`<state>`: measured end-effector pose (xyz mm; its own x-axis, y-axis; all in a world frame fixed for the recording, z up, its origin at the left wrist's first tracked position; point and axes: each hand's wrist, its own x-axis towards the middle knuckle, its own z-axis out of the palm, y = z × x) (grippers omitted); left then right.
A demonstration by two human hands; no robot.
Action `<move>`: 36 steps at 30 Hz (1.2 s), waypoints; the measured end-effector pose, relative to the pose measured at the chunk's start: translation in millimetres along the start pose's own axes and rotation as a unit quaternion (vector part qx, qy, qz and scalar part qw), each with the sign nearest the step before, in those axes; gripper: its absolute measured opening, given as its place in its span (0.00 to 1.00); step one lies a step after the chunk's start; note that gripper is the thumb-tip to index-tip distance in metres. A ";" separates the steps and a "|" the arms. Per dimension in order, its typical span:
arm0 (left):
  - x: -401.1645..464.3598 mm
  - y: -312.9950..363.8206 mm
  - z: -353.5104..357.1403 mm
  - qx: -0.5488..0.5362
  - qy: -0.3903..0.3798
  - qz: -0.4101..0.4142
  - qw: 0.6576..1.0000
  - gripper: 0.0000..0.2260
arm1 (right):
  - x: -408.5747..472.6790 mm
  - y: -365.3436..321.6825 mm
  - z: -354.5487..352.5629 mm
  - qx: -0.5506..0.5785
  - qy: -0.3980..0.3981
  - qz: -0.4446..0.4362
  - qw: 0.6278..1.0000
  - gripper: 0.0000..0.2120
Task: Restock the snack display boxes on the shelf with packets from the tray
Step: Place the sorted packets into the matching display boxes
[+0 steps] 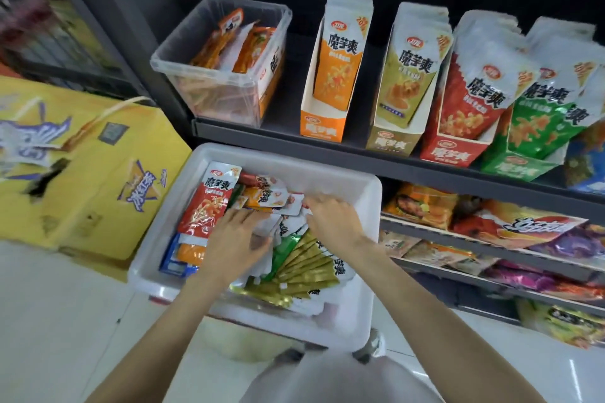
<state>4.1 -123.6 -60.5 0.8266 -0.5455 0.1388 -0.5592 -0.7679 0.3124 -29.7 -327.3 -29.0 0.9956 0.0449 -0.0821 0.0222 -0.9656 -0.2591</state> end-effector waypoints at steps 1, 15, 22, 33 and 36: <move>-4.7 -2.2 1.0 -0.002 -0.010 -0.021 1.000 0.15 | 8.2 -0.5 7.1 -0.045 -0.008 -0.015 0.999 0.17; -3.7 15.9 -36.5 -0.150 0.087 0.008 0.985 0.29 | 9.5 -0.9 -35.4 0.100 0.197 -0.061 0.973 0.04; 6.4 60.8 -50.3 -0.217 0.078 0.077 0.970 0.35 | -18.7 7.3 -94.2 0.537 0.050 0.128 0.832 0.05; 34.6 79.3 -58.4 -0.278 0.244 -0.034 0.929 0.05 | -41.4 13.4 -107.8 0.638 0.077 0.130 0.755 0.12; 45.0 86.6 -62.9 -0.385 0.180 -0.130 0.896 0.09 | -44.5 21.4 -105.4 0.599 0.121 0.144 0.778 0.06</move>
<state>-3.1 -193.5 31.8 0.9668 -0.1319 0.2190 -0.2505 -0.3181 0.9144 -64.0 -376.9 70.6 0.9350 -0.3186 -0.1557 -0.1605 0.0114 -0.9870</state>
